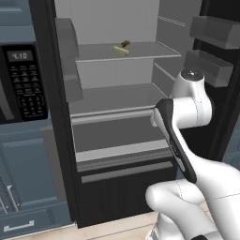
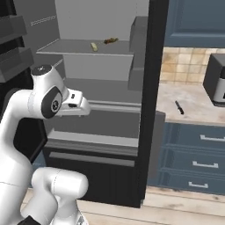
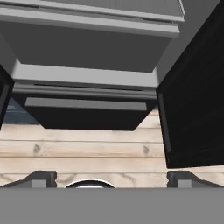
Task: Retrieve the butter from the fridge and place it on a plate on the dining table. Then retrieve the butter knife by the fridge and place it near the plate.
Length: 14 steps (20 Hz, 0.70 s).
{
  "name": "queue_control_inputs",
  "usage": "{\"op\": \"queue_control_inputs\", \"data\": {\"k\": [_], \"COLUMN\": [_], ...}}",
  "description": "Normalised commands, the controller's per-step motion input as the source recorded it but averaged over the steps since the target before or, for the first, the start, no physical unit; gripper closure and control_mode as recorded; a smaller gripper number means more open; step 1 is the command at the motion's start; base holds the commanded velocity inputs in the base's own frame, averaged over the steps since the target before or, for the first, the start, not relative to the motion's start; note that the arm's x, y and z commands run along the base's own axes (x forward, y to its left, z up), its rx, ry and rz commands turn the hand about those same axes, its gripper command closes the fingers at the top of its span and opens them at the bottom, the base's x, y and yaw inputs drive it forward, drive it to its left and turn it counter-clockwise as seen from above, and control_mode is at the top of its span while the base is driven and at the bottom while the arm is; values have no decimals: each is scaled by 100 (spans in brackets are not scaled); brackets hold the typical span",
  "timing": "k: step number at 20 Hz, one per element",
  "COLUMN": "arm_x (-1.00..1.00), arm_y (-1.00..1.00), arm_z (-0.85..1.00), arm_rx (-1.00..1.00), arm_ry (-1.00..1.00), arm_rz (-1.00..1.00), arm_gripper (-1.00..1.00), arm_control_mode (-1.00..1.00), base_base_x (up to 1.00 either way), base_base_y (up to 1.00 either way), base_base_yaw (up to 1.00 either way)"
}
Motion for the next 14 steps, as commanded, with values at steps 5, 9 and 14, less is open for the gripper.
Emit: {"op": "queue_control_inputs", "data": {"k": [5,9,14], "arm_x": [0,0,0], "arm_y": [0,0,0], "arm_z": [0,0,0], "arm_rx": [0,0,0], "arm_ry": [0,0,0], "arm_rz": [0,0,0], "arm_gripper": [-100,-100,-100], "arm_control_mode": [100,100,100], "base_base_x": [54,49,46], "base_base_y": [1,4,6], "base_base_yaw": [0,0,0]}}
